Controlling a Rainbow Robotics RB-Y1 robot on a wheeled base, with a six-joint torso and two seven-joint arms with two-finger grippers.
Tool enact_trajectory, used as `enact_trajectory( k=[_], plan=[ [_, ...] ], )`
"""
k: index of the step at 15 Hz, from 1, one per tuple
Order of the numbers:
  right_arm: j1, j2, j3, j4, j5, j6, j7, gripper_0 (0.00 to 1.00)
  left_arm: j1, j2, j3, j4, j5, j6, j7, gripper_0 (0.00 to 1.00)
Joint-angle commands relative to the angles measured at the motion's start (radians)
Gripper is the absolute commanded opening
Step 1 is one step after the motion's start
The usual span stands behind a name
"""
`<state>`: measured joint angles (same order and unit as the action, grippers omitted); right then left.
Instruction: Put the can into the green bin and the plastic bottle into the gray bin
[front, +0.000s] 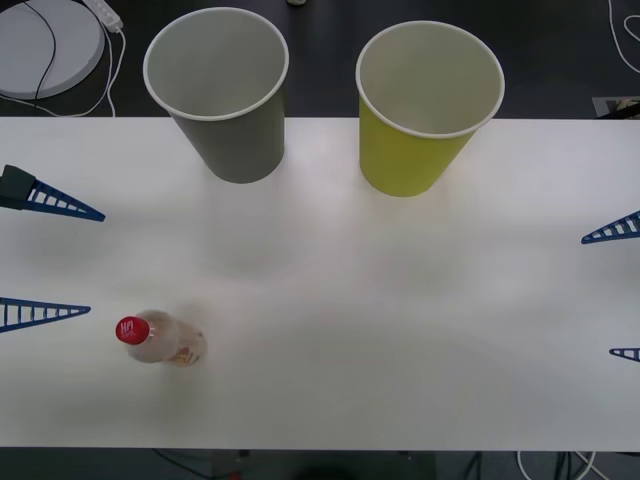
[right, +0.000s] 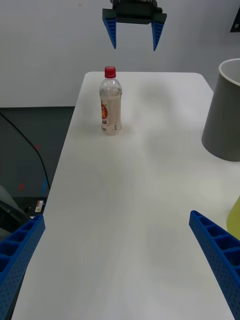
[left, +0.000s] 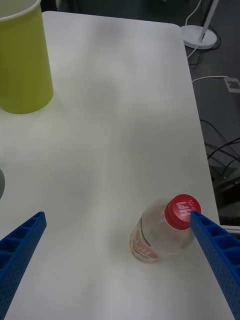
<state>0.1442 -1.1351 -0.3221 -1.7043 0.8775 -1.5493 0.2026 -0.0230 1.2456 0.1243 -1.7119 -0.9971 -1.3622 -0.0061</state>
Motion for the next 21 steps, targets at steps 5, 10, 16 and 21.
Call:
enact_trajectory(
  k=[5, 10, 16, 21],
  plan=[
    [0.0, 0.0, 0.0, 0.0, 0.0, 0.0, 0.0, 1.0, 0.017, -0.009, -0.023, 0.011, 0.003, 0.002, -0.008, 1.0],
    [0.0, 0.0, 0.0, 0.0, 0.0, 0.0, 0.0, 1.0, 0.023, 0.003, -0.028, 0.044, 0.034, -0.029, -0.092, 1.0],
    [0.0, 0.0, 0.0, 0.0, 0.0, 0.0, 0.0, 1.0, 0.023, 0.003, -0.029, 0.202, 0.06, -0.183, -0.279, 1.0],
    [0.0, 0.0, 0.0, 0.0, 0.0, 0.0, 0.0, 1.0, 0.035, 0.0, -0.029, 0.337, 0.061, -0.209, -0.44, 1.0]
  ],
)
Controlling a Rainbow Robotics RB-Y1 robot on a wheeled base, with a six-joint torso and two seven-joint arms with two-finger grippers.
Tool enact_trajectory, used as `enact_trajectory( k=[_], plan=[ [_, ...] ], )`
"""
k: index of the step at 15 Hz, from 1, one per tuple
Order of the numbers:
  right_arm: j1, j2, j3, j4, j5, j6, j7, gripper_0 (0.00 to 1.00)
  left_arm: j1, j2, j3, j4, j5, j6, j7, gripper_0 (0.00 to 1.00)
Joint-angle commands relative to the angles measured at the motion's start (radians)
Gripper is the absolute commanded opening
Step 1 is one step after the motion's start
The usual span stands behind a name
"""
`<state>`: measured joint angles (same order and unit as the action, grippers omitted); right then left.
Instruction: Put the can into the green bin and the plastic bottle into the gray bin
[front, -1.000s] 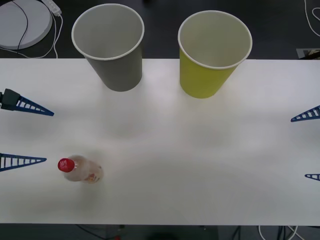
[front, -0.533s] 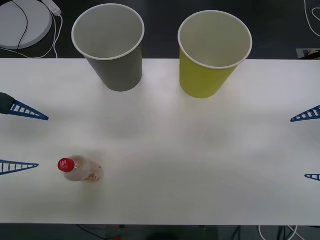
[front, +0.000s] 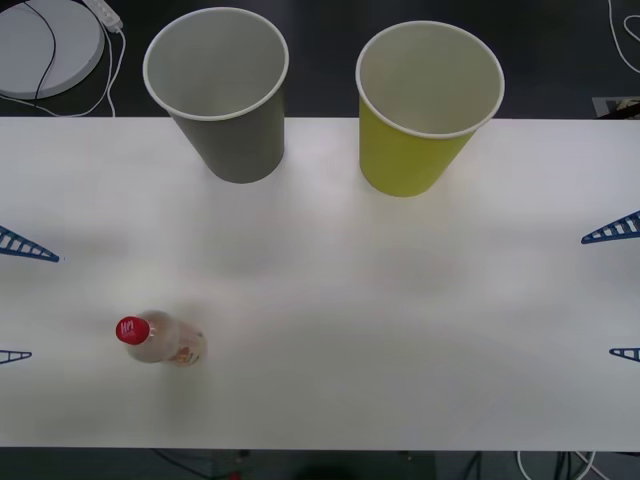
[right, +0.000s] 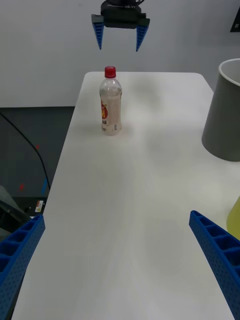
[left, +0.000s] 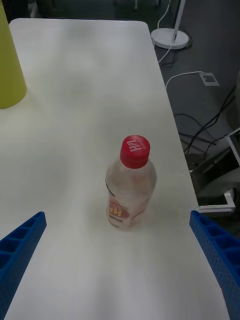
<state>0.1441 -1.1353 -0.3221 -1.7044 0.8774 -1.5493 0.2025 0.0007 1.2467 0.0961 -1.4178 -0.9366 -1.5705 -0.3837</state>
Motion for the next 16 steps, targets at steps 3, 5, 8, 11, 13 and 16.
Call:
enact_trajectory(
  k=[3, 5, 8, 11, 13, 16],
  plan=[
    [0.0, 0.0, 0.0, 0.0, 0.0, 0.0, 0.0, 1.0, 0.051, -0.001, 0.001, 0.071, 0.007, 0.0, -0.141, 1.0],
    [0.0, 0.0, 0.0, 0.0, 0.0, 0.0, 0.0, 1.0, 0.082, -0.003, 0.001, 0.08, 0.016, 0.0, -0.173, 1.0],
    [0.0, 0.0, 0.0, 0.0, 0.0, 0.0, 0.0, 1.0, 0.12, -0.015, 0.001, 0.115, 0.021, 0.0, -0.205, 1.0],
    [0.0, 0.0, 0.0, 0.0, 0.0, 0.0, 0.0, 1.0, 0.125, -0.047, -0.001, 0.18, 0.019, 0.0, -0.257, 1.0],
    [0.0, 0.0, 0.0, 0.0, 0.0, 0.0, 0.0, 1.0, 0.13, -0.058, 0.001, 0.226, 0.018, 0.0, -0.28, 1.0],
    [0.0, 0.0, 0.0, 0.0, 0.0, 0.0, 0.0, 1.0, 0.165, -0.058, -0.001, 0.24, 0.016, 0.0, -0.297, 1.0]
  ],
)
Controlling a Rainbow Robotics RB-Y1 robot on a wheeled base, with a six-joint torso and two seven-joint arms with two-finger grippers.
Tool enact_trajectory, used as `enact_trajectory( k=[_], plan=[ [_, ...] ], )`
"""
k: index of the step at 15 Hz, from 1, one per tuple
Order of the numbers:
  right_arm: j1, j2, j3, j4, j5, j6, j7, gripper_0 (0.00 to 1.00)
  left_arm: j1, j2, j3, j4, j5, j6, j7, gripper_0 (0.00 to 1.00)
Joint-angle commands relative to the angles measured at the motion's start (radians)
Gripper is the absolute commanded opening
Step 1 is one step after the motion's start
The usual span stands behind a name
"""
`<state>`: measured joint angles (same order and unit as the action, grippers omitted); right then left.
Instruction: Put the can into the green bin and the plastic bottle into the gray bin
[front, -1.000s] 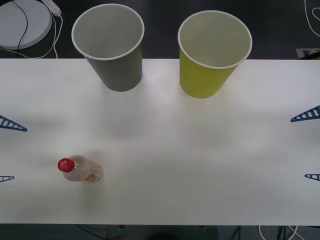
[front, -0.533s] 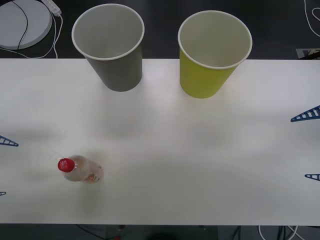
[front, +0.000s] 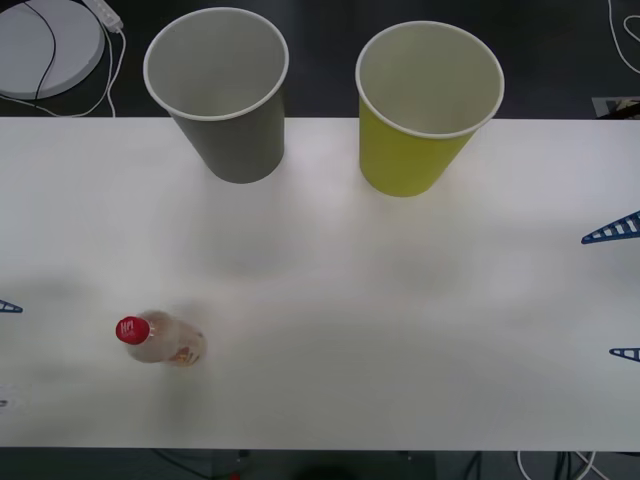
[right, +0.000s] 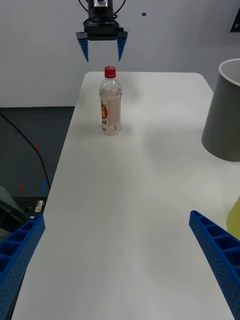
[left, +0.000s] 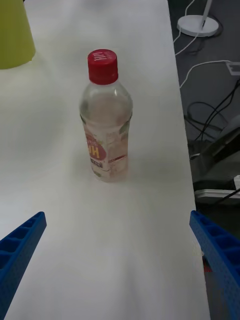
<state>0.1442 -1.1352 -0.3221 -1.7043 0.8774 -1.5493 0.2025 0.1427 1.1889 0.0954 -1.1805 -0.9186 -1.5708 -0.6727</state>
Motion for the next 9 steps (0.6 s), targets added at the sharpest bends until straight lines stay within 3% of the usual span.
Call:
enact_trajectory(
  k=[1, 9],
  plan=[
    [0.0, 0.0, 0.0, 0.0, 0.0, 0.0, 0.0, 1.0, 0.034, -0.005, 0.001, -0.002, -0.011, 0.0, -0.015, 1.0],
    [0.0, 0.0, 0.0, 0.0, 0.0, 0.0, 0.0, 1.0, 0.043, -0.104, 0.0, -0.011, -0.028, 0.0, -0.015, 1.0]
  ],
)
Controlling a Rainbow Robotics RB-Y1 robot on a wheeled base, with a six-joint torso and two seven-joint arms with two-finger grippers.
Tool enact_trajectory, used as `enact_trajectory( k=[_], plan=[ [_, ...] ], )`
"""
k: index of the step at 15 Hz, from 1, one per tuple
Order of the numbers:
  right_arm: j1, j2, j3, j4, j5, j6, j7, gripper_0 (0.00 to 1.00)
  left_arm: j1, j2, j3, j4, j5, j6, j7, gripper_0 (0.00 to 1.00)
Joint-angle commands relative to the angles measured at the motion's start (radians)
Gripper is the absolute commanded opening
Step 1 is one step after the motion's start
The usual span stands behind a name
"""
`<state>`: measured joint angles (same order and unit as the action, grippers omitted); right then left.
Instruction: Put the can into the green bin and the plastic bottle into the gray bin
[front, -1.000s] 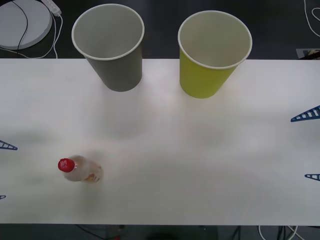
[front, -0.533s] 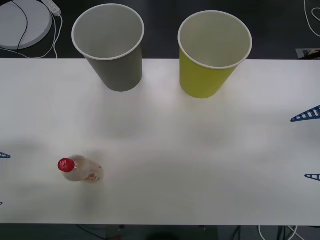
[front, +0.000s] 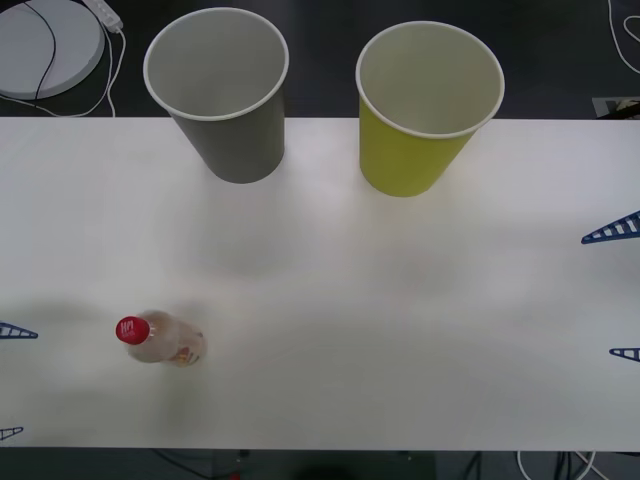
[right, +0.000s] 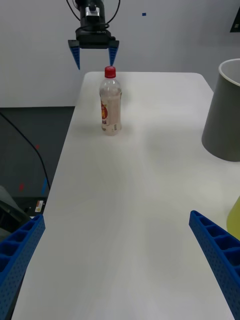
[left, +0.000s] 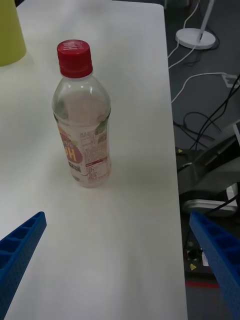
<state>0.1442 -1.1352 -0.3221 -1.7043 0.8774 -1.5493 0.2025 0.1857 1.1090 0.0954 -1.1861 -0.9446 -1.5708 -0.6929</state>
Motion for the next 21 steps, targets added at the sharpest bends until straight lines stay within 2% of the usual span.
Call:
enact_trajectory(
  k=[1, 5, 8, 12, 21],
  plan=[
    [0.0, 0.0, 0.0, 0.0, 0.0, 0.0, 0.0, 1.0, 0.0, -0.037, 0.0, -0.009, -0.003, 0.0, 0.009, 1.0],
    [0.0, 0.0, 0.0, 0.0, 0.0, 0.0, 0.0, 1.0, -0.002, -0.09, 0.0, -0.024, -0.002, 0.038, 0.019, 1.0],
    [0.0, 0.0, 0.0, 0.0, 0.0, 0.0, 0.0, 1.0, -0.009, -0.126, -0.037, -0.052, 0.018, 0.115, 0.019, 1.0],
    [0.0, 0.0, 0.0, 0.0, 0.0, 0.0, 0.0, 1.0, -0.045, -0.15, -0.086, -0.056, 0.03, 0.143, 0.021, 1.0],
    [0.0, 0.0, 0.0, 0.0, 0.0, 0.0, 0.0, 1.0, -0.058, -0.258, -0.089, -0.098, 0.03, 0.195, 0.036, 1.0]
  ],
)
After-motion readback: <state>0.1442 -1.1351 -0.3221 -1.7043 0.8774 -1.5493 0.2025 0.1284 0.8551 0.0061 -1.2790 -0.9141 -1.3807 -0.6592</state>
